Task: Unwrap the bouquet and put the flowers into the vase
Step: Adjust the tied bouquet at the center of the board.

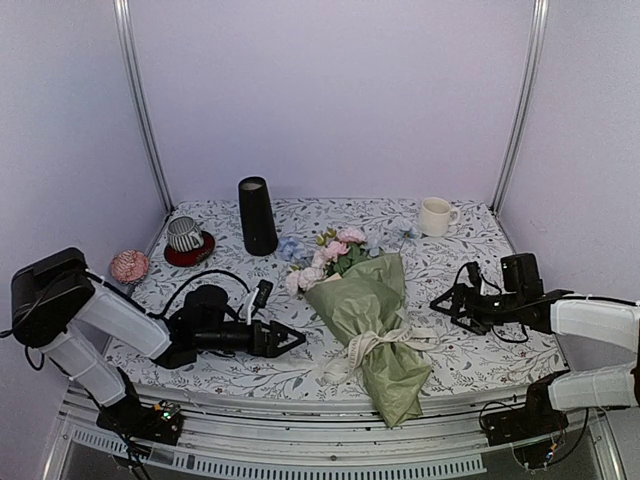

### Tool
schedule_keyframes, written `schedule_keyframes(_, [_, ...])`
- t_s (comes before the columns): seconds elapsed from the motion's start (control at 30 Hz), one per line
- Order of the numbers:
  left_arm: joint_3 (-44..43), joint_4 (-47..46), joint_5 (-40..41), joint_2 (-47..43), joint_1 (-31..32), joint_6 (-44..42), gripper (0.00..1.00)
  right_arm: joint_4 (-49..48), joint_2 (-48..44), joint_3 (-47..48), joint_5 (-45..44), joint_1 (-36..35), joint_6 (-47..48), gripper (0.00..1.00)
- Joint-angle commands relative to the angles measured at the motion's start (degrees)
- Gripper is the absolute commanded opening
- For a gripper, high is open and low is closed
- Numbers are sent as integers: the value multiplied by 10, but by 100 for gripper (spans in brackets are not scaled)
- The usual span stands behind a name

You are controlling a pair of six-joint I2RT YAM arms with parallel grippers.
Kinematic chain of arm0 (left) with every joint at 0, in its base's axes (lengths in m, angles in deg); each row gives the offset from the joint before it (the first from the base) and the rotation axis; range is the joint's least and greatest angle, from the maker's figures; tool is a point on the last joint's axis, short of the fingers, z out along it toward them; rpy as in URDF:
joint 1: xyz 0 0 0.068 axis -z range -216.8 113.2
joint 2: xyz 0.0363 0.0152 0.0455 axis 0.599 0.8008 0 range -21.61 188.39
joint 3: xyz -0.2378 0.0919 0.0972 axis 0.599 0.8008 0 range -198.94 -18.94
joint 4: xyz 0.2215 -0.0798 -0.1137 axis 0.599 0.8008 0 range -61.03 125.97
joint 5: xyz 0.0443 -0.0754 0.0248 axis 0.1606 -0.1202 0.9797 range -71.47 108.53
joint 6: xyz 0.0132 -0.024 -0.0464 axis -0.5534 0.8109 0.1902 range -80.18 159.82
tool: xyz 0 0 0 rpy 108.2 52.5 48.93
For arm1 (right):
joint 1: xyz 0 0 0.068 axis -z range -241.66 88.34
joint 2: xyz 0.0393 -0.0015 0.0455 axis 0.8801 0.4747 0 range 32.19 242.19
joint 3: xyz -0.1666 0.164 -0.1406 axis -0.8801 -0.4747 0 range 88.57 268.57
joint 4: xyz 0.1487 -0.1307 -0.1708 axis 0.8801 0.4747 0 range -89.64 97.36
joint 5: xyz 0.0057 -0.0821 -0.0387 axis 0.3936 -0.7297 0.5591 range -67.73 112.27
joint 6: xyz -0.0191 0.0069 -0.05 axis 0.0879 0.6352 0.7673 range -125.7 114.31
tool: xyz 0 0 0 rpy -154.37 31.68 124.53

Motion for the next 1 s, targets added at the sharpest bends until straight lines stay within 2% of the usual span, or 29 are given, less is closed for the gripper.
schedule_keyframes(0.0, [-25,-67,-10,53,15,63,95,13,17,-27,44,-55,-28,99])
schedule_keyframes(0.2, [-65,-93,-8,116,16,105,95,-52,5,-60,64,-106,-83,99])
schedule_keyframes(0.33, [-92,-100,-6,153,17,112,95,-66,17,-61,45,-139,-101,99])
schedule_keyframes(0.73, [-176,-97,-3,231,3,118,95,-169,110,-49,30,-242,-154,99])
schedule_keyframes(0.97, [-204,-106,-46,273,-32,119,95,-232,180,-21,11,-307,-186,99])
